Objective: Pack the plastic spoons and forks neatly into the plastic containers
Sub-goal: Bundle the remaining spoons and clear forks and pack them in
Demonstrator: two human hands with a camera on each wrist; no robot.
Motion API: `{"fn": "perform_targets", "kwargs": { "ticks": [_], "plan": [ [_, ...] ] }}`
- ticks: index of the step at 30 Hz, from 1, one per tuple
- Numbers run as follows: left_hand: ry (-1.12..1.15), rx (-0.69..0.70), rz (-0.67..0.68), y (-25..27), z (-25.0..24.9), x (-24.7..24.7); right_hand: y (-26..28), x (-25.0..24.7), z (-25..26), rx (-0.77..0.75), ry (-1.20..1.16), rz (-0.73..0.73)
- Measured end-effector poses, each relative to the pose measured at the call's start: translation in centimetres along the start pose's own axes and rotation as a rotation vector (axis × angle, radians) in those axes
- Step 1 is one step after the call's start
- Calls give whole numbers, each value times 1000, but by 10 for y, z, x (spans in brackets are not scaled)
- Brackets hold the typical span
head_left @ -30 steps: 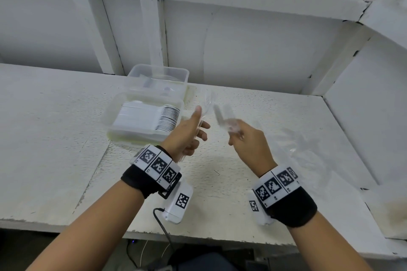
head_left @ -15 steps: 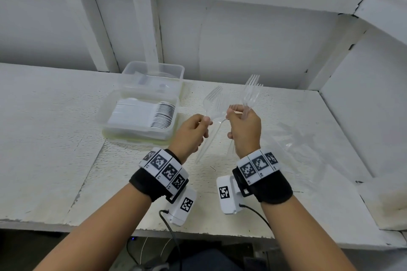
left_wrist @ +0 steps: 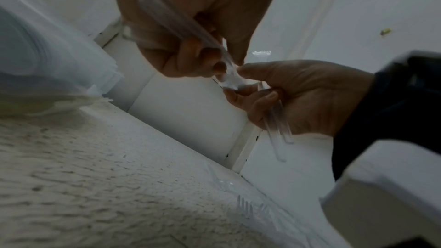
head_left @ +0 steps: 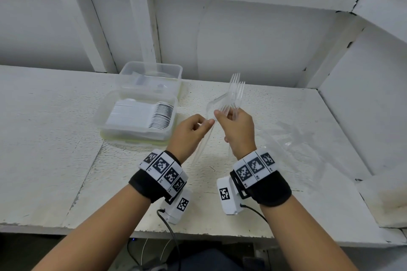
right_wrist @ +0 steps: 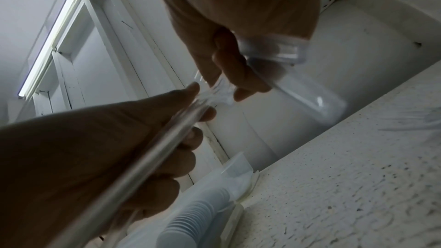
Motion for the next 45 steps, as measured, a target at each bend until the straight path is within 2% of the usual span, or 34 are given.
{"fn": "perform_targets", "kwargs": {
  "ticks": [4,9,13,16,23,28,32,39,45],
  "plan": [
    [-69,54,50,1,-4,4,-2,1,2,-4,-23,-19],
    [179,-160,96,-1,1,1,-6,-4,4,4,-140,-66],
    [440,-286,333,1,-5,-1,-4,-5,8,-37,-205,11],
    [469,-286,441,4,-9,0,-5,-2,5,-91,-178,66],
    [423,-260,459,2,-6,4,-4,0,-2,-168,-16,91],
    [446,-236,543,1,-5,3,-11,-5,-4,-80,-24,152],
    [558,-288,581,-1,-6,3,-12,-11,1,-57,-56,202],
    [685,-349,637,-1,-7,5,-18,-13,2,16,-179,179],
    [752,-417,631,-1,-7,5,-18,-12,0,14,-88,165]
  ]
}}
Point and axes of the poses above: each hand's wrist, its own y-axis away from the middle knuckle, its own x-axis out of the palm, z = x × y, the point moved 2 cm from there along -y, towards the middle knuckle, and after that the axes turned 13 degrees about -y, right-handed, at the moved point
